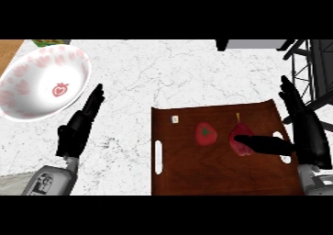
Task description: Pick the tomato from the tray and place it in the tiered shelf
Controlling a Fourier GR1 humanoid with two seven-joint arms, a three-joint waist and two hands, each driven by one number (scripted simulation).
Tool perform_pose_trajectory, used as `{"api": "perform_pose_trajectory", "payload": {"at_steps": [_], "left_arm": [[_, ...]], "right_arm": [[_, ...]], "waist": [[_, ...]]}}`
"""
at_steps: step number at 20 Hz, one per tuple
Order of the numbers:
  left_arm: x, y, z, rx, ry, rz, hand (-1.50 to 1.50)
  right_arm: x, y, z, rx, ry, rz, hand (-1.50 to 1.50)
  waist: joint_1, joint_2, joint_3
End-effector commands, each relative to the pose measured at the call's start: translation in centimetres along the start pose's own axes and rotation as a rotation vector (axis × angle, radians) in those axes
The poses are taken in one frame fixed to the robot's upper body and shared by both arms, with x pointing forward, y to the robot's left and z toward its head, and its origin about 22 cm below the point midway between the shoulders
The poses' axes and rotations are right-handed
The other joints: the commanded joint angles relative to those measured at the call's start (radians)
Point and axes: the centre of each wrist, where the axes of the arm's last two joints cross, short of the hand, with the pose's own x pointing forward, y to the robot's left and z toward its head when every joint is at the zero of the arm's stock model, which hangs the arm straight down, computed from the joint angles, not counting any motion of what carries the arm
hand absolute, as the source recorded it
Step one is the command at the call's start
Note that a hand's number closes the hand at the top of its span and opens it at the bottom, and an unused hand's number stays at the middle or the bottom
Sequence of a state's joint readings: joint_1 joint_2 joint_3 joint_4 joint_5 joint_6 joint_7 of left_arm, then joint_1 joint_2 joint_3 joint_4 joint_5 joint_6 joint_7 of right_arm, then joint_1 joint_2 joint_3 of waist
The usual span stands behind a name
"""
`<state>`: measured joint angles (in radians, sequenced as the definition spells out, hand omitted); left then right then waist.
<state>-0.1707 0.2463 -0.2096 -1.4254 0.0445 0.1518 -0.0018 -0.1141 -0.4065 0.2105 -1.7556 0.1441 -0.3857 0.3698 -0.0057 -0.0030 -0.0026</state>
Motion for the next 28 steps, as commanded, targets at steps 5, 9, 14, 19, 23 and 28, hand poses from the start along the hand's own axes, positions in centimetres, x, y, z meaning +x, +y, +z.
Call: {"api": "perform_pose_trajectory", "payload": {"at_steps": [5, 9, 14, 19, 23, 28], "left_arm": [[-0.1, -0.1, 0.3, -0.017, 0.002, -0.005, 0.0], [1.1, -0.7, -0.6, -0.021, -0.017, -0.004, 0.0], [0.6, -0.4, 0.3, 0.009, -0.002, 0.0, 0.0], [1.3, 1.1, -2.0, -0.017, 0.004, 0.002, 0.0], [1.4, -1.4, -1.3, -0.009, 0.013, 0.009, 0.0], [-1.0, -1.2, -1.3, -0.022, 0.006, 0.009, 0.0]], "right_arm": [[5.9, 0.3, 1.4, 0.253, 0.146, 0.353, -1.5], [9.2, 2.2, 1.1, 0.269, 0.199, 0.53, -1.5], [11.9, 3.9, 3.3, 0.3, 0.239, 0.552, -1.5], [12.3, 5.2, 3.7, 0.302, 0.223, 0.541, -1.5], [14.0, 5.6, 3.5, 0.282, 0.217, 0.56, -1.5], [12.9, 6.1, 2.0, 0.242, 0.227, 0.563, -1.5]], "waist": [[0.008, -0.002, -0.001], [0.02, 0.001, -0.001], [0.01, 0.0, 0.001], [0.003, 0.002, 0.002], [0.005, 0.001, 0.002], [0.002, 0.003, 0.002]]}}
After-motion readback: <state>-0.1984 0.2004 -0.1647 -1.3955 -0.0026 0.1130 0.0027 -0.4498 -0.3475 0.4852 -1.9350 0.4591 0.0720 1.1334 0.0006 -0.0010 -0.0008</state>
